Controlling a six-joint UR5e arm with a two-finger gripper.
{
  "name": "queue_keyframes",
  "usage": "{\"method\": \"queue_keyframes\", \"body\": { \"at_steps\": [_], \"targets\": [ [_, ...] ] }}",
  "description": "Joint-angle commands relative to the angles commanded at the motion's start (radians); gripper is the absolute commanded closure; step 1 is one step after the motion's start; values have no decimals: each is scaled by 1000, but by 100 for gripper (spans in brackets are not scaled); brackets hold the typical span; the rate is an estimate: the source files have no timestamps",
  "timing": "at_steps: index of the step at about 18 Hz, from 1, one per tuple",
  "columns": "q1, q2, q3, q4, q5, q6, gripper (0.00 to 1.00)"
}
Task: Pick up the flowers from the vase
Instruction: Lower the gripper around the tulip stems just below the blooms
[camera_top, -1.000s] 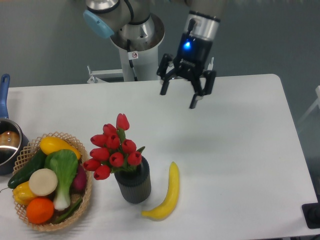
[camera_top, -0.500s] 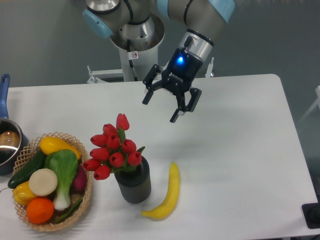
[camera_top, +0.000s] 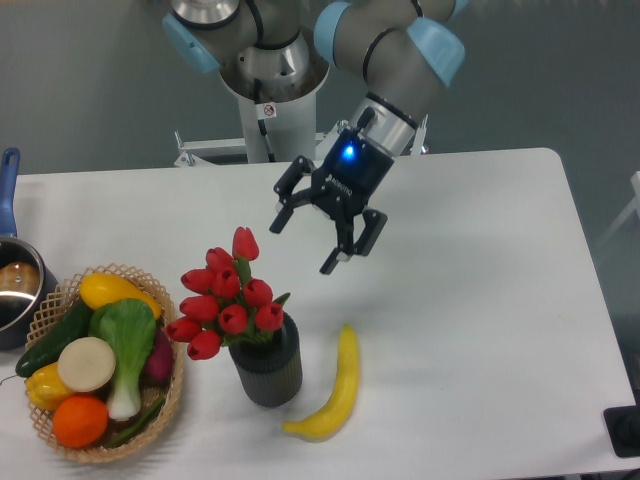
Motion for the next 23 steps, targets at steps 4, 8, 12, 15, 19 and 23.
{"method": "queue_keyframes", "body": {
  "at_steps": [4,8,12,15,19,23],
  "targets": [
    [-23,-40,31,2,6,0,0],
    [-51,-67,44,8,-11,-11,0],
    [-66,-83,45,8,-15,-14,0],
    [-68,-95,43,8,-34,-14,0],
    [-72,-100,49,9,-54,-35,0],
    [-78,-120,67,8,-72,-40,0]
  ]
}}
